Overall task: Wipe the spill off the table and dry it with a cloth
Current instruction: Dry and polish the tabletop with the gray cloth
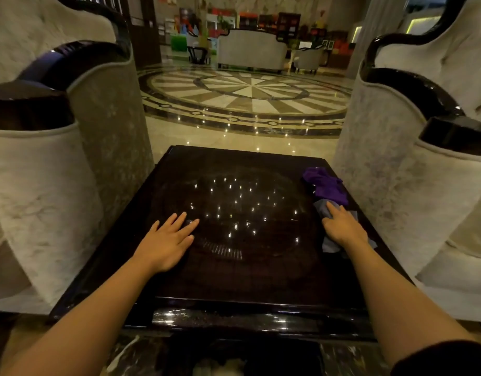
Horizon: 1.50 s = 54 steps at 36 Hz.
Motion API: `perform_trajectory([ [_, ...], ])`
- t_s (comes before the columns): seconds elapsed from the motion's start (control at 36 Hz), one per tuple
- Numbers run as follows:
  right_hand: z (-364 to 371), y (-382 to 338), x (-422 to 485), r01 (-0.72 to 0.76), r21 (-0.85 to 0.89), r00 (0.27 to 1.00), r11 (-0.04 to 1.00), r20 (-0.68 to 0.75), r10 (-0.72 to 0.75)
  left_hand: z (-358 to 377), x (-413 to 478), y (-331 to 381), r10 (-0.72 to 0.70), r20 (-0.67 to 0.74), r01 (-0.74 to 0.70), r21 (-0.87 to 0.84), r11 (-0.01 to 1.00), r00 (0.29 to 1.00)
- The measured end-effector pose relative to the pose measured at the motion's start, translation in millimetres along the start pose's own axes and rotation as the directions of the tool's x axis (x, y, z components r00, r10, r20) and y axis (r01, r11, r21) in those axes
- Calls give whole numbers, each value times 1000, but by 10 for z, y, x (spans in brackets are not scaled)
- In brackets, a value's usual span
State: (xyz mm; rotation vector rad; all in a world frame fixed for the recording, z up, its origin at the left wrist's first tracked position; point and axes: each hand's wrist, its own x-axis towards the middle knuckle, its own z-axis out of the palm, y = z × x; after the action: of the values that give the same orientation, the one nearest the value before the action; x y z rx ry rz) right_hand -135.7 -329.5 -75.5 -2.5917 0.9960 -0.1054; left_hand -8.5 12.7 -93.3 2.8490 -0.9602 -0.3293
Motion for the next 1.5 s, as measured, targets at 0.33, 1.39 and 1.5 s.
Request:
perform_trajectory([
  [0.33, 265, -691, -26, 152, -22, 988, 988, 30, -151, 36, -11, -1, -2, -41, 1, -22, 1000, 999],
  [1.39, 441, -923, -1831, 860, 279, 355, 427, 273, -894, 39, -440, 171, -76, -5, 76, -31, 997, 997],
  [1.5, 176, -817, -1840, 755, 436, 508, 489, 81, -857, 84, -468, 152, -72, -35, 71, -38, 997, 997],
])
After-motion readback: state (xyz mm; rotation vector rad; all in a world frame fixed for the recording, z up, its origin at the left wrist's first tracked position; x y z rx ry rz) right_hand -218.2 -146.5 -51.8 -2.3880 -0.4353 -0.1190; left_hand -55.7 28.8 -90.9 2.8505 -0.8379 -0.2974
